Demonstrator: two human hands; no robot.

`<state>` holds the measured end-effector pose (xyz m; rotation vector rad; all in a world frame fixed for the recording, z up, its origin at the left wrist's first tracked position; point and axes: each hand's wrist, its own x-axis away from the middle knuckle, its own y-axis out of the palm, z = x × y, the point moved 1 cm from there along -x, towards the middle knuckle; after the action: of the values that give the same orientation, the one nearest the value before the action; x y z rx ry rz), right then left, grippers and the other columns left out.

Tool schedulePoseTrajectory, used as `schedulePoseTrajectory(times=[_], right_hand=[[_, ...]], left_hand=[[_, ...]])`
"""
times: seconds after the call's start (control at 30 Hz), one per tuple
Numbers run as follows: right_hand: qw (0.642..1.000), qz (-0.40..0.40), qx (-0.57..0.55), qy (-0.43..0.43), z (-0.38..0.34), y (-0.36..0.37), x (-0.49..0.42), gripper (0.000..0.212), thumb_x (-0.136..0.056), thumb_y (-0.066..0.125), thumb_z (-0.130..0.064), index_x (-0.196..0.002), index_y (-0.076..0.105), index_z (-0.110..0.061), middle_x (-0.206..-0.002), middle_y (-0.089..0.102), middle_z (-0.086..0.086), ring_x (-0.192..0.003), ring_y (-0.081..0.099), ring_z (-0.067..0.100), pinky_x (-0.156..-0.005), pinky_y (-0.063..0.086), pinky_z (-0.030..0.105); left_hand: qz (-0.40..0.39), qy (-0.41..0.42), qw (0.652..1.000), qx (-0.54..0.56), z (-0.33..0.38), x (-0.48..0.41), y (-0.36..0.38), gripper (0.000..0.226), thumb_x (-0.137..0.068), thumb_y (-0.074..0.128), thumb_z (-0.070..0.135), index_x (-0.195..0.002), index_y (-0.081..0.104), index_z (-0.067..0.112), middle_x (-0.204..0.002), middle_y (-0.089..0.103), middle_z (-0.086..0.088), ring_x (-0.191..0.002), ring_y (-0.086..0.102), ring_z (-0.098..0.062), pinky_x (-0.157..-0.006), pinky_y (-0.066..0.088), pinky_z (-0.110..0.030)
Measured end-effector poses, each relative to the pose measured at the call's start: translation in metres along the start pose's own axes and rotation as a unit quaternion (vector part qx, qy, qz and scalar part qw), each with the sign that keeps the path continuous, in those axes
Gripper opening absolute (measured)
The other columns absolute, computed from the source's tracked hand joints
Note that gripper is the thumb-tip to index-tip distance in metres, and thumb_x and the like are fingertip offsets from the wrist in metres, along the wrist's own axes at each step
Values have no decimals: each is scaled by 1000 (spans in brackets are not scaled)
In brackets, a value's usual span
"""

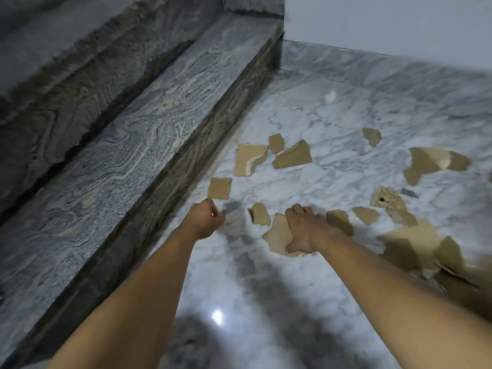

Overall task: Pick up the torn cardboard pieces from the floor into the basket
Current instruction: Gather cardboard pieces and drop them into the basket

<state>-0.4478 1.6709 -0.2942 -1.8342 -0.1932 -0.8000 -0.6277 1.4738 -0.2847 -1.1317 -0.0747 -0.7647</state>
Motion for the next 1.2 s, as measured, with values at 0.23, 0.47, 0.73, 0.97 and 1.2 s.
schedulePoseTrajectory(times=[0.23,0.47,0.73,0.97,1.2], right_hand=[[1000,4,24,-16,-9,-18,-16,71,-74,79,-35,-130,41,-12,-134,44,7,-124,44,29,-91,45,41],[998,21,53,14,-23,26,-44,72,-79,78,-24,-138,38,-14,-140,35,5,-128,38,31,-101,36,47],[985,-78,-98,121,-15,36,-53,80,-78,83,-28,-143,39,-12,-139,51,10,-121,56,31,-94,49,41],[975,-20,-198,96,-34,-15,-79,74,-75,82,-48,-137,53,-18,-133,55,7,-122,47,28,-100,42,37],[971,42,-147,185,-70,7,-117,82,-80,81,-32,-141,32,-9,-147,28,16,-132,35,40,-98,44,47]], left_hand=[[-1,42,999,15,55,-36,-30,24,-100,47,27,-106,49,4,-109,63,-17,-100,61,-36,-71,39,-30],[-171,18,985,27,14,-88,-26,44,-101,40,41,-132,58,16,-126,58,-5,-111,57,-27,-93,50,-40],[-175,114,978,-21,-8,-150,-26,12,-77,82,5,-72,72,10,-75,71,-4,-69,63,-17,-66,48,-27],[-106,163,960,-203,-21,-173,-6,27,-74,71,45,-75,51,27,-125,52,-9,-124,46,-32,-93,43,-34],[-77,105,986,-107,-24,-192,6,54,-68,83,17,-105,45,11,-97,53,-13,-95,60,-35,-82,52,-38]])
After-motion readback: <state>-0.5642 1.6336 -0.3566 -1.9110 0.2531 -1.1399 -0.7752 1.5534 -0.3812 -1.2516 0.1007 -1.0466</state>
